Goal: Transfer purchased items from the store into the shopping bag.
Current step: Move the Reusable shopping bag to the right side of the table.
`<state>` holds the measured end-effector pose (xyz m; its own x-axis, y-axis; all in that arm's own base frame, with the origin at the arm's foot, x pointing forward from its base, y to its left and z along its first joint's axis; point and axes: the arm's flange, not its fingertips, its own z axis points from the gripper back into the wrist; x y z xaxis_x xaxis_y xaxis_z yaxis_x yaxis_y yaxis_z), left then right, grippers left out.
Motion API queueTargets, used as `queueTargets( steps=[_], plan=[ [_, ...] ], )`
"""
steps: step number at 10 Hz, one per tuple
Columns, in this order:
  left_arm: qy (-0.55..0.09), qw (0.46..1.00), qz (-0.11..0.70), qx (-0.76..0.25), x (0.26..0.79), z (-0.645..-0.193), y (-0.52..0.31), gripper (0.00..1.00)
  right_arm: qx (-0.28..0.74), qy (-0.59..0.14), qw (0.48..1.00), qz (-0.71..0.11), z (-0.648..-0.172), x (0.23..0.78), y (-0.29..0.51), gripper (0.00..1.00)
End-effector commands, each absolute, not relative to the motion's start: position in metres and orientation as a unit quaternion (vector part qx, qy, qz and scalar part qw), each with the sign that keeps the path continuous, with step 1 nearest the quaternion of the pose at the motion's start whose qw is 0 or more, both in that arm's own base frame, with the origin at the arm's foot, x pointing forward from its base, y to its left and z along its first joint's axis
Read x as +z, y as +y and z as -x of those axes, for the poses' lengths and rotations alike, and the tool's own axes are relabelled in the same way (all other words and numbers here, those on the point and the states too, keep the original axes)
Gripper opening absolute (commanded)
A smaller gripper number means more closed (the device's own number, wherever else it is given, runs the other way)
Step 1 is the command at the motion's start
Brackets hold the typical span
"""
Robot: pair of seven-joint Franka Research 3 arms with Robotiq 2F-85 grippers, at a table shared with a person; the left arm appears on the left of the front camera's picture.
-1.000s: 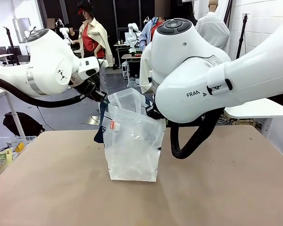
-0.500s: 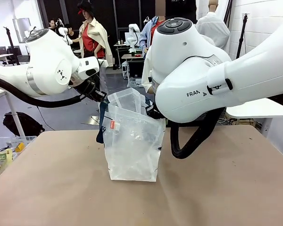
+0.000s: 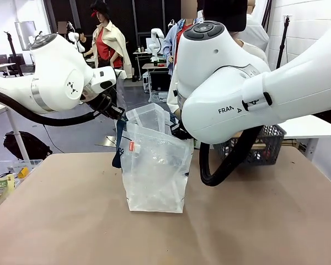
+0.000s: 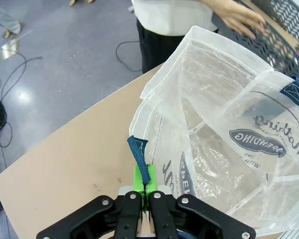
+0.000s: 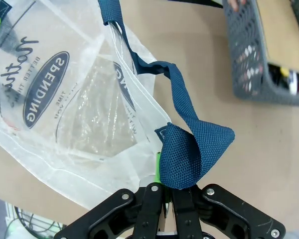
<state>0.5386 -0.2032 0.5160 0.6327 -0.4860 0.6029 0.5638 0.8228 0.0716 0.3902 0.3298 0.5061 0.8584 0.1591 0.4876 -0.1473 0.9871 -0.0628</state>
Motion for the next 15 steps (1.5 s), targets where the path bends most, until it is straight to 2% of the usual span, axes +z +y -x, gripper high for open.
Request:
queueTargets(
  steps=[1,15],
  plan=[
    [-0.317,0.902,0.061,-0.288,0.5184,-0.5397,-0.2001,0.0,0.076,-0.252,0.965,0.012,-0.3899,0.5045,0.3291,0.0],
    [-0.317,0.902,0.061,-0.288,0.5184,-0.5397,-0.2001,0.0,0.076,-0.252,0.965,0.012,-0.3899,0.5045,0.3291,0.0]
  ],
)
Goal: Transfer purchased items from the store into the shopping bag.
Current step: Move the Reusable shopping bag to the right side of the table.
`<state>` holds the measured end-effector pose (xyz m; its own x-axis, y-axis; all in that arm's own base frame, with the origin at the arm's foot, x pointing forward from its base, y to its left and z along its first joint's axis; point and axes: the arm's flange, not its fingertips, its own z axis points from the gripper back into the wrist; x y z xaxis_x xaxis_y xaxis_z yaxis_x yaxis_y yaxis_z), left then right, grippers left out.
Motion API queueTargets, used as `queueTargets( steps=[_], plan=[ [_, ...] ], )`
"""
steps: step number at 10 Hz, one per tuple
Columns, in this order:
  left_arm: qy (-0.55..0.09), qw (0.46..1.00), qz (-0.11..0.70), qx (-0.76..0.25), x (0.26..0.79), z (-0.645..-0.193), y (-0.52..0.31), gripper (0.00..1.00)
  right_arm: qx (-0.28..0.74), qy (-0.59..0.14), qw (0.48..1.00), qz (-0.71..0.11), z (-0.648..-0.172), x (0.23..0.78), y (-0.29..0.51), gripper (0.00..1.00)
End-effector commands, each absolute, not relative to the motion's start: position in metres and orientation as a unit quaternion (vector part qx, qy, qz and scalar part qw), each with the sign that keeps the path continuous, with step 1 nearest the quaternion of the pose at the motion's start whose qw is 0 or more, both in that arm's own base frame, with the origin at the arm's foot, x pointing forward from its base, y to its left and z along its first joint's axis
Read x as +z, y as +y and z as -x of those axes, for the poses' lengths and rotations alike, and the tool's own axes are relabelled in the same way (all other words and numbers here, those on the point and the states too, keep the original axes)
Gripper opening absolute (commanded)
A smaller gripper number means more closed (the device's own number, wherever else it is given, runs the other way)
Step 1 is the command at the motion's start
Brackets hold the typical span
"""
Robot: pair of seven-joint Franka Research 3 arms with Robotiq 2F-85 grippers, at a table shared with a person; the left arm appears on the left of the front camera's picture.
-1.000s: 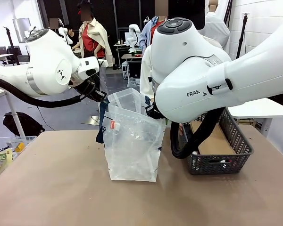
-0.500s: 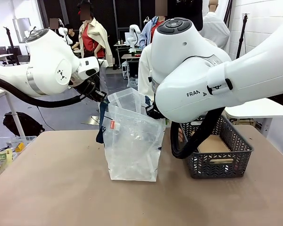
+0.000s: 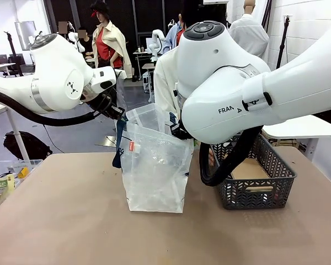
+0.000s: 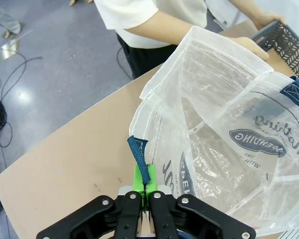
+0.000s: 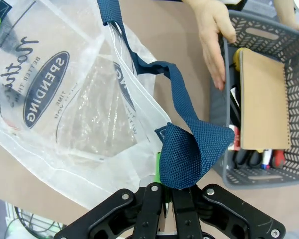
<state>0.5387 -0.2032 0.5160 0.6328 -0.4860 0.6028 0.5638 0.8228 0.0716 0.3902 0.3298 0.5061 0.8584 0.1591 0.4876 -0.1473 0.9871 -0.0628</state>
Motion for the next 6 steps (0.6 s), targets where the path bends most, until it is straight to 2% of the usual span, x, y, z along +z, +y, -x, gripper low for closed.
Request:
queueTargets(
  steps=[1,6],
  plan=[
    [-0.317,0.902,0.061,-0.288,0.5184,-0.5397,-0.2001,0.0,0.076,-0.252,0.965,0.012,-0.3899,0.5045,0.3291,0.0],
    [-0.317,0.902,0.061,-0.288,0.5184,-0.5397,-0.2001,0.0,0.076,-0.252,0.965,0.012,-0.3899,0.5045,0.3291,0.0]
  ],
)
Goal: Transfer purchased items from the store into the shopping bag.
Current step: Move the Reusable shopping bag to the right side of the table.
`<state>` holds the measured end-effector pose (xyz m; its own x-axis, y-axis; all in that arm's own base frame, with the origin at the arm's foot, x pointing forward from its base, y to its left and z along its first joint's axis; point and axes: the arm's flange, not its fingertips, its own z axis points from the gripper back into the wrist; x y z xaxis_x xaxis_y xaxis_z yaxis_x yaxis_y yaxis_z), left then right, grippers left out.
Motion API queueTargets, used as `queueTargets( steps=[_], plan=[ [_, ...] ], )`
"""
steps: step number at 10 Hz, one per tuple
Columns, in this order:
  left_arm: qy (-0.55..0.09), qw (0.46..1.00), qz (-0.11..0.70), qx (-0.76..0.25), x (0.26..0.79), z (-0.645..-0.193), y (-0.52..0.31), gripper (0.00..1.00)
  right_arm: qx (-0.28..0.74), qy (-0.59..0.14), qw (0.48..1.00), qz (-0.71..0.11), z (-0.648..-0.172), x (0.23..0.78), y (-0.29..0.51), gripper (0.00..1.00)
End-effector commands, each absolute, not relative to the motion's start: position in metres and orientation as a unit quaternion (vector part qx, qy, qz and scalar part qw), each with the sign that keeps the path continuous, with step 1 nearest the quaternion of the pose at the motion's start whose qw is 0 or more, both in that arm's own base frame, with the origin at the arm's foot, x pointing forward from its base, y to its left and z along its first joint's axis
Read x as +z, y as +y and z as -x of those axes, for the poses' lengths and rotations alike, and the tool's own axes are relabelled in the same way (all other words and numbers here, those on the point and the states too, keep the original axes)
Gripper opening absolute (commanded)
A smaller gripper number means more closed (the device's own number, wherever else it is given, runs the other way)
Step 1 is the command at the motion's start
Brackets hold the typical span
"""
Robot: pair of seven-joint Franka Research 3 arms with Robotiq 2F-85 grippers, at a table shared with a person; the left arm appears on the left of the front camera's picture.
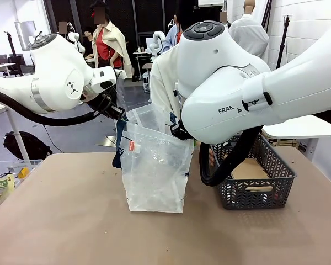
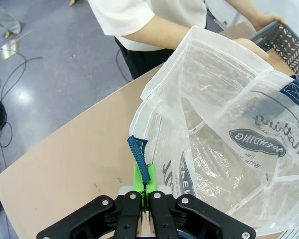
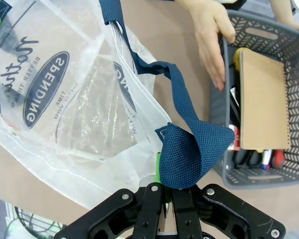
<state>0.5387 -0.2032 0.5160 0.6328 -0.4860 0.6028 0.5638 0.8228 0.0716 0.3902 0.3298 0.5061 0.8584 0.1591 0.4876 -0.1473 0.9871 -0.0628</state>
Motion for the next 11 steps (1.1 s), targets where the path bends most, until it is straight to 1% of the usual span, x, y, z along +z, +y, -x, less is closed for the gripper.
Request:
queueTargets(
  steps=[1,11],
  plan=[
    [-0.317,0.902,0.061,-0.288,0.5184,-0.5397,-0.2001,0.0,0.076,-0.252,0.965,0.012,-0.3899,0.5045,0.3291,0.0],
    [-0.317,0.902,0.061,-0.288,0.5184,-0.5397,-0.2001,0.0,0.076,-0.252,0.965,0.012,-0.3899,0.5045,0.3291,0.0]
  ],
)
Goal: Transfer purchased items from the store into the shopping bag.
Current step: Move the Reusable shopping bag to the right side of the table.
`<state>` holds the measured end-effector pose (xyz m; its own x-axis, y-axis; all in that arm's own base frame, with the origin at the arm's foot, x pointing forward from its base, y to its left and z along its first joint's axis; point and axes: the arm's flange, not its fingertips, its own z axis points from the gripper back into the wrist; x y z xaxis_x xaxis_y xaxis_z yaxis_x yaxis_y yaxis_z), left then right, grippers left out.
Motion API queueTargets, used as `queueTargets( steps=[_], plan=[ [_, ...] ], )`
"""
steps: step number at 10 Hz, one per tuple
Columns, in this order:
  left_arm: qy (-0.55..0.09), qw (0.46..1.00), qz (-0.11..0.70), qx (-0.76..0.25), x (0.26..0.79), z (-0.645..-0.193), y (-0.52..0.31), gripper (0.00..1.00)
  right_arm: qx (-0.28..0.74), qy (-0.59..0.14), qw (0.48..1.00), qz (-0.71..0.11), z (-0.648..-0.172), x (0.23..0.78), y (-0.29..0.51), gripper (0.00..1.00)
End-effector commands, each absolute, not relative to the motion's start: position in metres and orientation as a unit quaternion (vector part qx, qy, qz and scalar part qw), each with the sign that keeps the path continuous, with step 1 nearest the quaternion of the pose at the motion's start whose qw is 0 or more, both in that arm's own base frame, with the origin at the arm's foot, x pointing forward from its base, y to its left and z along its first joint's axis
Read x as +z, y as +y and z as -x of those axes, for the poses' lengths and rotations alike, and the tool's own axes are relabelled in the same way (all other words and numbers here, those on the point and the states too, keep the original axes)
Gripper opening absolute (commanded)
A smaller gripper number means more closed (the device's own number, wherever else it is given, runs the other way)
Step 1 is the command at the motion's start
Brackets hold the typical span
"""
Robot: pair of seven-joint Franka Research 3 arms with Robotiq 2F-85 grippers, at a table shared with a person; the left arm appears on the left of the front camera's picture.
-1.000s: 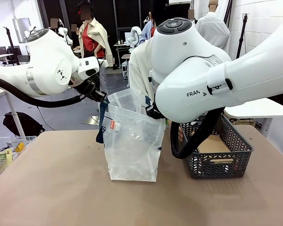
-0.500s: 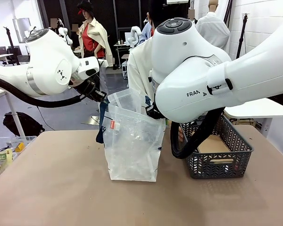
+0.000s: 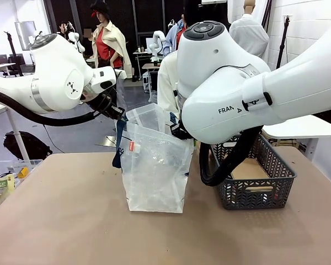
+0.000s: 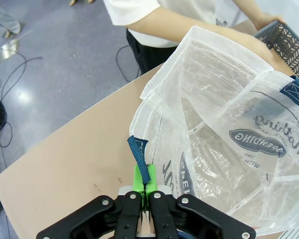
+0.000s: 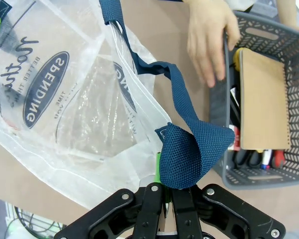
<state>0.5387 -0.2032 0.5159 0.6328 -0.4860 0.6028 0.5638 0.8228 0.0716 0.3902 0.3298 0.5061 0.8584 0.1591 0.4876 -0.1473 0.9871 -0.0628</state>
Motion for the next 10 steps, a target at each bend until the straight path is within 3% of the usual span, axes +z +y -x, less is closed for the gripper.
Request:
queueTargets(
  steps=[1,10],
  plan=[
    [-0.317,0.902,0.061,-0.288,0.5184,-0.5397,-0.2001,0.0,0.076,-0.252,0.965,0.012,-0.3899,0.5045,0.3291,0.0],
    [-0.317,0.902,0.061,-0.288,0.5184,-0.5397,-0.2001,0.0,0.076,-0.252,0.965,0.012,-0.3899,0.5045,0.3291,0.0]
  ],
)
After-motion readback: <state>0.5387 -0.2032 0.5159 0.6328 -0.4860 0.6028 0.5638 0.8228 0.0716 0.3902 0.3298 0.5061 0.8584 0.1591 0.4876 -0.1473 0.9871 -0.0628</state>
